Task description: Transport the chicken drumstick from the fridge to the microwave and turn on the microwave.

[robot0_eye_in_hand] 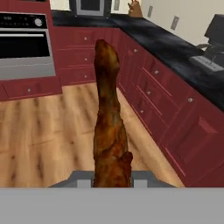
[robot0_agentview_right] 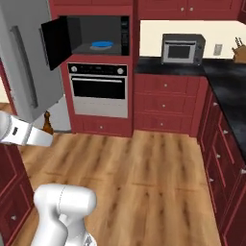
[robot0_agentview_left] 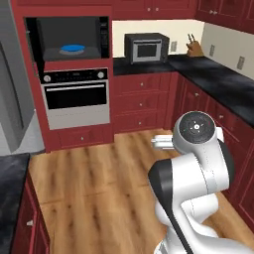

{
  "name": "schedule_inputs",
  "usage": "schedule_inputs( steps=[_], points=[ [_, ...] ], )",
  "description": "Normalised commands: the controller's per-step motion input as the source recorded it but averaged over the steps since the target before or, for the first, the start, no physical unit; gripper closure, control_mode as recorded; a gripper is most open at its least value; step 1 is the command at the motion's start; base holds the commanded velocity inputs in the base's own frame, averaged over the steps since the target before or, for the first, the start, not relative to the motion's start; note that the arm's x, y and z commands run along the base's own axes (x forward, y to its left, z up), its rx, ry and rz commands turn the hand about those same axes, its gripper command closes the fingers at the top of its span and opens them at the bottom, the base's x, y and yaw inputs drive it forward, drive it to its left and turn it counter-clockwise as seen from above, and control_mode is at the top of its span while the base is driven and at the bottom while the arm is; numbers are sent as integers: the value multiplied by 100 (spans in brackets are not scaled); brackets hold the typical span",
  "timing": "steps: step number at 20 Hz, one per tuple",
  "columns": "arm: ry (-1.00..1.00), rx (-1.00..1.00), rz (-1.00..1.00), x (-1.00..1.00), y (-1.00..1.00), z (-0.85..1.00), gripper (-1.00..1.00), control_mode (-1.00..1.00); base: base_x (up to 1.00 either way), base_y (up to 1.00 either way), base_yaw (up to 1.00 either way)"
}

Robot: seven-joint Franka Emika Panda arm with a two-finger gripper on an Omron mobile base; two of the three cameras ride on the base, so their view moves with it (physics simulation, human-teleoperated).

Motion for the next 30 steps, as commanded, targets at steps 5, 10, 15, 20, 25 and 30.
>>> schedule_inputs(
  steps=[5,10,15,20,25,30],
  points=[
    [0,0,0,0,0,0,100,100,94,0,17],
    [0,0,0,0,0,0,100,100,94,0,17],
    [0,0,0,0,0,0,100,100,94,0,16],
    [0,0,0,0,0,0,100,100,94,0,12],
    [0,0,0,0,0,0,100,100,94,4,9],
    [0,0,0,0,0,0,100,100,94,22,1]
  ],
)
